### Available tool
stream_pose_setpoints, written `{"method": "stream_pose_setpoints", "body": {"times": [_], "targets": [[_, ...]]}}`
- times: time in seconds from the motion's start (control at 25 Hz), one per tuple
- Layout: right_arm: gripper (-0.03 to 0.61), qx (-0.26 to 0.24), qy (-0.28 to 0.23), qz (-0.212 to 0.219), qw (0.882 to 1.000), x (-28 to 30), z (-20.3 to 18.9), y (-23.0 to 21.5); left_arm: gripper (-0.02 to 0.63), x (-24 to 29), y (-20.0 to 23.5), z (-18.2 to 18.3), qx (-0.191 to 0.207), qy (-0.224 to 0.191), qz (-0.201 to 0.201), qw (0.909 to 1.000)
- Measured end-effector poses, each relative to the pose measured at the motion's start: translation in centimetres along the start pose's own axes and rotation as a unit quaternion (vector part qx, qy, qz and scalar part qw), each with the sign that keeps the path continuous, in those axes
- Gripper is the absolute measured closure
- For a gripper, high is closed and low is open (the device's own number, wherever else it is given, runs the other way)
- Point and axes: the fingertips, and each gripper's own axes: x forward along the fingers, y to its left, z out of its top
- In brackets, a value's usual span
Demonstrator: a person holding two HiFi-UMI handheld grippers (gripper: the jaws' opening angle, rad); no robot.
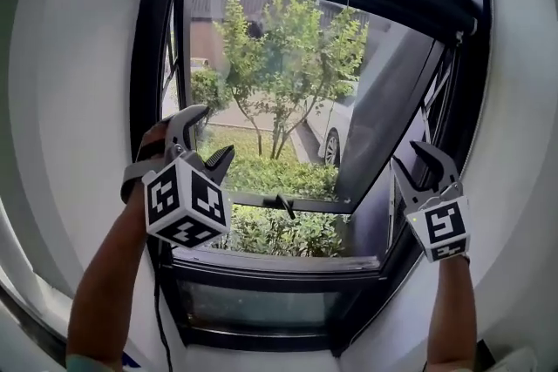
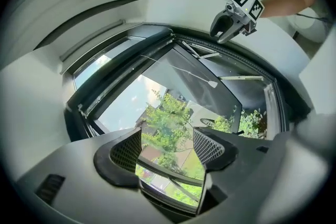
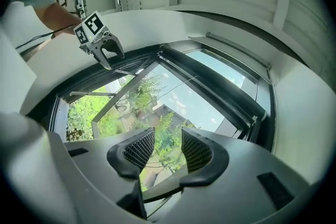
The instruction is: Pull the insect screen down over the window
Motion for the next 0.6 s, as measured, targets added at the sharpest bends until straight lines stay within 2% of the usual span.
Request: {"method": "stream_pose_setpoints", "body": {"times": [0.08,0.24,0.4,0.6], "targets": [[0.416,-0.02,-0.001,-0.007,1.0,1.4,1.4,-1.5,0.304,1.6,2.0,0.1,0.027,0.003,0.012,0.9995],[0.374,-0.1,0.007,-0.02,0.995,4.0,3.4,-5.2,0.268,4.9,5.8,1.3,0.086,0.019,0.034,0.9955],[0.357,-0.139,0.014,-0.05,0.989,5.9,3.7,-9.9,0.25,6.9,10.8,3.8,0.124,0.031,0.073,0.9891],[0.344,-0.179,0.021,-0.077,0.981,9.2,4.0,-15.1,0.23,8.4,17.9,5.4,0.178,0.085,0.139,0.9704]]}}
